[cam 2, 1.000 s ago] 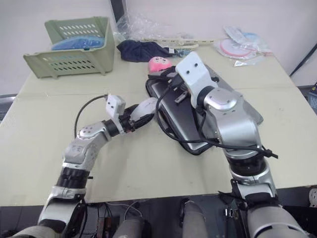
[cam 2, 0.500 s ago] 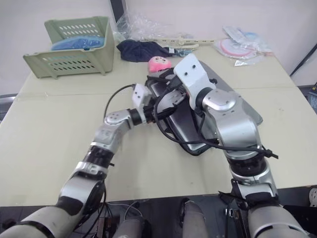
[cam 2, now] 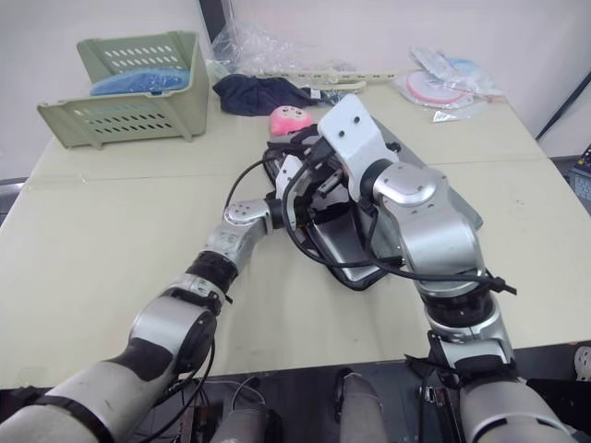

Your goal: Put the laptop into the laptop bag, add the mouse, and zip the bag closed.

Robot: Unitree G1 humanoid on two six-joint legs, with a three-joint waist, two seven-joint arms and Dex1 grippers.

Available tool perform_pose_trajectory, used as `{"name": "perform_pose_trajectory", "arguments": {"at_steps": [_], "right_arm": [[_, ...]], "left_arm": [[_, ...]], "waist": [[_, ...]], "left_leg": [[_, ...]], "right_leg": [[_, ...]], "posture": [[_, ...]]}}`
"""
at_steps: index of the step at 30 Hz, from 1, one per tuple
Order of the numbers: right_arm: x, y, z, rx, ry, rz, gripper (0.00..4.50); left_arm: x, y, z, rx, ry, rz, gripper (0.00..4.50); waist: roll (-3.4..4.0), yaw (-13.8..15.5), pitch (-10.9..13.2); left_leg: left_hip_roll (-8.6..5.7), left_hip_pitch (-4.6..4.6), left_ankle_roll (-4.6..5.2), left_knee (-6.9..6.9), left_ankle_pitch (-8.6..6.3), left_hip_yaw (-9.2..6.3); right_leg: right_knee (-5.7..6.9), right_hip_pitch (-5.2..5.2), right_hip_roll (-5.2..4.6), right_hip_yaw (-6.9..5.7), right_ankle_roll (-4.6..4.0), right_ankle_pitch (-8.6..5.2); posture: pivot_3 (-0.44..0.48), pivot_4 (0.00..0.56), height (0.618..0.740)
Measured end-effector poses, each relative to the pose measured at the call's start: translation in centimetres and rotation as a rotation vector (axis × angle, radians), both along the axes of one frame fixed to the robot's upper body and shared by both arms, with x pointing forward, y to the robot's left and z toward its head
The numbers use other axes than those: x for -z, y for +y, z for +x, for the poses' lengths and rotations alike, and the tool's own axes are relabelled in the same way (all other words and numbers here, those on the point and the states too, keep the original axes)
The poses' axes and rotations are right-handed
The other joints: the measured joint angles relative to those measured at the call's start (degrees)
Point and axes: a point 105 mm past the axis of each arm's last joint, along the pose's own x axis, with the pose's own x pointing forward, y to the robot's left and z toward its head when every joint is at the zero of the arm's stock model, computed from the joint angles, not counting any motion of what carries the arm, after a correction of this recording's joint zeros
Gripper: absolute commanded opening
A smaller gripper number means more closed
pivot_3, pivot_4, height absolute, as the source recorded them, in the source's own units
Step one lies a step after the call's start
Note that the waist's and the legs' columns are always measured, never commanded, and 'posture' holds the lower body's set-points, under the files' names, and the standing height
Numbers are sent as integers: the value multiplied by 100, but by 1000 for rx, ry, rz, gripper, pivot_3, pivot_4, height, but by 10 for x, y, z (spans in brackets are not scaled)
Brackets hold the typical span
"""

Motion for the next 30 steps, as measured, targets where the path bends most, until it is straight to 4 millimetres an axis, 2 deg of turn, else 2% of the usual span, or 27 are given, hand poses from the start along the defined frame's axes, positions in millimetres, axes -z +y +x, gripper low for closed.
{"name": "perform_pose_trajectory", "arguments": {"at_steps": [5,10,30], "right_arm": [[-8,2,0,-6,-23,0,24],[-11,3,0,-12,-25,0,24],[-14,3,-1,-17,-32,-3,24]], "left_arm": [[11,5,3,-32,21,24,2842],[10,5,6,-50,13,35,2842],[11,-13,9,-64,5,92,2842]], "waist": [[0,2,0],[0,2,0],[0,5,0]], "left_leg": [[0,0,0,0,0,-1],[-1,1,0,1,0,-1],[-2,-1,1,1,0,0]], "right_leg": [[0,-1,0,-1,0,0],[0,-1,0,-1,0,0],[0,-1,-1,0,0,0]], "posture": [[0,150,740],[0,150,740],[0,150,740]]}}
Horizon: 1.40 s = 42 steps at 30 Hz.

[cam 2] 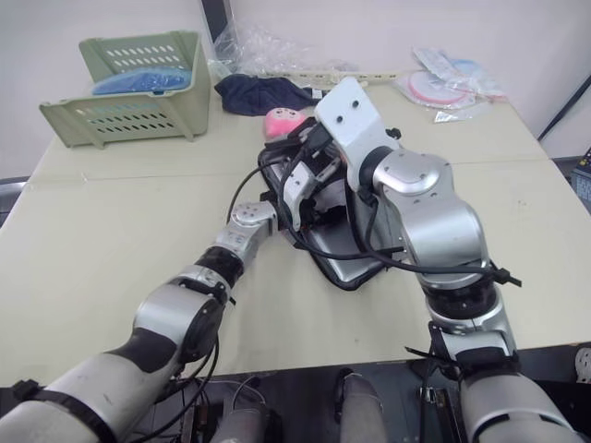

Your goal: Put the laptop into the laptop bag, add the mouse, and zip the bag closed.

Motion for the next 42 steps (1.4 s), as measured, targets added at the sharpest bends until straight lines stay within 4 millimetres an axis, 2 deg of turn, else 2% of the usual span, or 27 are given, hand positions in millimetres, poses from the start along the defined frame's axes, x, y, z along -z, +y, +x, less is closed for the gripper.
{"name": "perform_pose_trajectory", "arguments": {"at_steps": [11,21,22,25,35,42], "right_arm": [[0,2,0,-5,0,2,24],[0,2,0,-6,1,3,24],[0,2,0,-6,2,3,0],[0,2,0,-5,2,3,0],[0,2,0,-5,2,3,0],[0,2,0,-5,2,3,0]], "left_arm": [[-2,-15,-2,7,11,15,2842],[-3,-14,0,-9,20,16,2842],[-3,-14,0,-10,21,15,3642],[-3,-13,1,-16,29,6,4465],[-3,-10,2,-23,23,16,4465],[-4,3,3,-7,12,14,4465]], "waist": [[0,1,0],[0,-1,0],[0,0,0],[0,-1,0],[0,-4,0],[0,-9,0]], "left_leg": [[0,-1,1,-1,0,0],[1,0,1,-1,0,0],[1,0,1,-1,0,0],[1,0,1,-1,0,0],[1,0,1,-1,0,0],[1,2,1,-1,0,0]], "right_leg": [[0,0,-1,0,0,0],[0,0,0,0,0,0],[0,0,0,0,0,0],[0,0,0,0,0,0],[0,0,0,0,0,0],[0,0,0,0,0,0]], "posture": [[0,150,740],[0,150,740],[0,150,740],[0,150,740],[0,150,740],[0,150,740]]}}
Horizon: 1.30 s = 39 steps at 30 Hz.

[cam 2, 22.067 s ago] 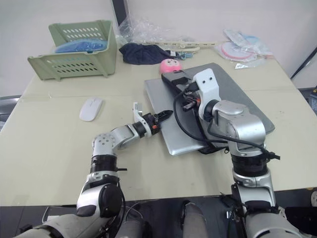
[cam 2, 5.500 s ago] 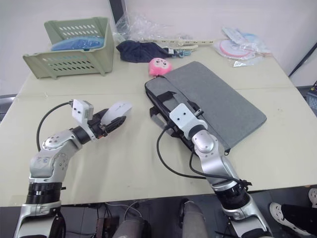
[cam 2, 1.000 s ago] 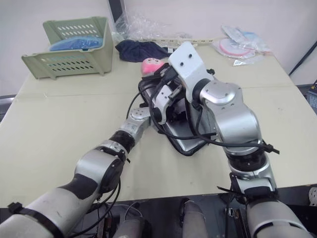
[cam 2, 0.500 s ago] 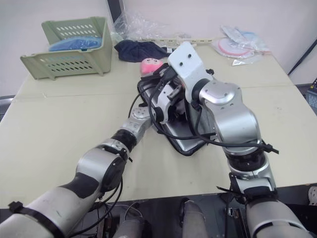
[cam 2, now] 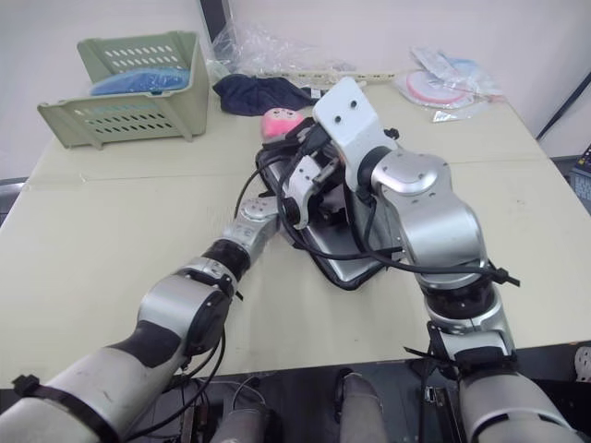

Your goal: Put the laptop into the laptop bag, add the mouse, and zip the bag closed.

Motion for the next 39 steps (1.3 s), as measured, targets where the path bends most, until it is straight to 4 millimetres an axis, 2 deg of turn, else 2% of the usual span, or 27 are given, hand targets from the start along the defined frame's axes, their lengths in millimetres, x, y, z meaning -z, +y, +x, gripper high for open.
{"name": "perform_pose_trajectory", "arguments": {"at_steps": [7,15,23,27,28,32,39], "right_arm": [[0,0,0,-2,-3,0,0],[3,-1,2,-4,-2,-1,0],[8,0,4,-15,0,3,0],[14,1,4,-25,7,8,0],[15,2,4,-33,11,12,0],[26,3,0,-60,32,15,0],[37,2,-2,-86,47,12,0]], "left_arm": [[2,10,-5,24,-14,-26,4465],[4,41,-24,7,2,-68,4465],[-13,67,-59,-14,23,-80,4465],[-28,80,-74,-7,53,-104,4465],[-32,85,-79,-2,70,-113,4465],[-57,132,-97,-30,97,-110,4465],[-89,178,-117,-88,84,-57,4465]], "waist": [[0,2,0],[0,-20,0],[1,-3,-1],[2,-2,-1],[2,-2,-1],[6,-19,0],[6,1,1]], "left_leg": [[0,0,0,3,0,-2],[4,3,0,17,0,-8],[5,3,-1,26,0,-17],[6,3,-1,27,0,-19],[6,3,-1,27,0,-20],[10,5,-4,23,-2,-32],[3,3,-8,18,-4,-46]], "right_leg": [[0,0,0,-1,0,0],[1,-3,0,-1,0,0],[4,-2,-3,2,0,0],[6,-2,-3,4,0,0],[6,-2,-3,4,0,0],[6,-2,0,1,-2,-1],[1,-1,1,0,-2,-1]], "posture": [[0,150,740],[0,150,740],[0,150,740],[0,150,740],[0,150,740],[0,150,740],[0,150,740]]}}
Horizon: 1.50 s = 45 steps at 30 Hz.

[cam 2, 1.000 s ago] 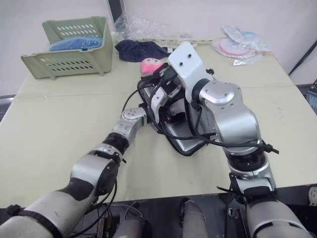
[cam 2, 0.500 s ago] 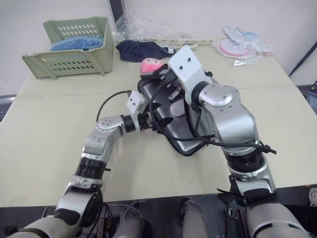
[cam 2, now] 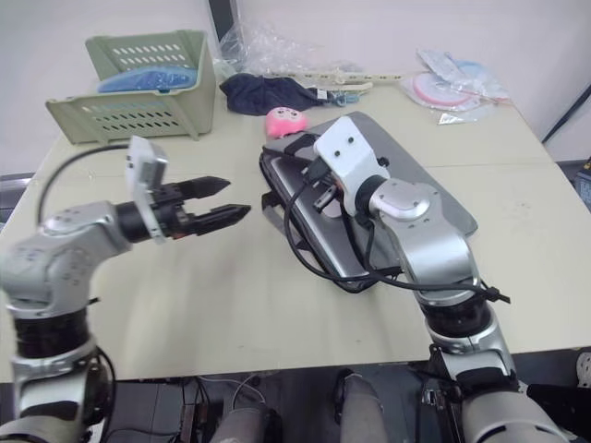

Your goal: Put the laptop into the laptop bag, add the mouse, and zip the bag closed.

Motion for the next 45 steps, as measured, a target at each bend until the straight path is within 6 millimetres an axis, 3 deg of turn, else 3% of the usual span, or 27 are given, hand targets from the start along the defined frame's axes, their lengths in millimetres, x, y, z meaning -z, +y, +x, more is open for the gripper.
{"name": "perform_pose_trajectory", "arguments": {"at_steps": [6,11,29,35,37,38,42,45], "right_arm": [[23,3,-6,-46,37,-27,0],[39,1,-20,-119,52,-93,0],[52,-15,-65,-424,81,-237,0],[53,-16,-71,-472,79,-268,0],[54,-16,-71,-472,84,-265,767],[56,-16,-72,-474,88,-263,898],[54,-12,-77,-498,70,-263,2738],[48,-10,-77,-502,51,-261,2738]], "left_arm": [[-34,9,-20,37,-68,12,4465],[-45,10,-25,49,-88,18,4465],[-40,1,-20,90,-76,-11,4465],[-39,-2,-19,99,-76,-7,4465],[-38,-2,-19,101,-76,-6,4500],[-38,-2,-19,102,-76,-6,4500],[-37,-3,-18,102,-75,-6,4500],[-35,-2,-17,98,-69,-10,4500]], "waist": [[0,8,0],[0,8,0],[0,17,1],[0,20,1],[0,20,1],[0,21,1],[0,22,1],[0,25,1]], "left_leg": [[-2,2,0,-6,0,-1],[-3,2,-2,-7,-1,2],[-1,2,-3,-9,-2,15],[0,1,-3,-9,-2,17],[0,2,-3,-9,-2,16],[0,1,-3,-9,-2,16],[-1,1,-3,-7,-2,16],[-1,1,-3,-4,-2,16]], "right_leg": [[0,0,-1,1,0,0],[-2,0,0,2,-1,-1],[-8,2,3,7,-1,-1],[-7,2,3,9,-1,-1],[-7,2,3,9,-1,-1],[-7,2,3,9,-2,-1],[-7,4,2,10,-1,-1],[-7,4,2,11,-1,-1]], "posture": [[0,150,740],[0,150,740],[0,150,740],[0,150,740],[0,150,740],[0,150,740],[0,150,740],[0,150,740]]}}
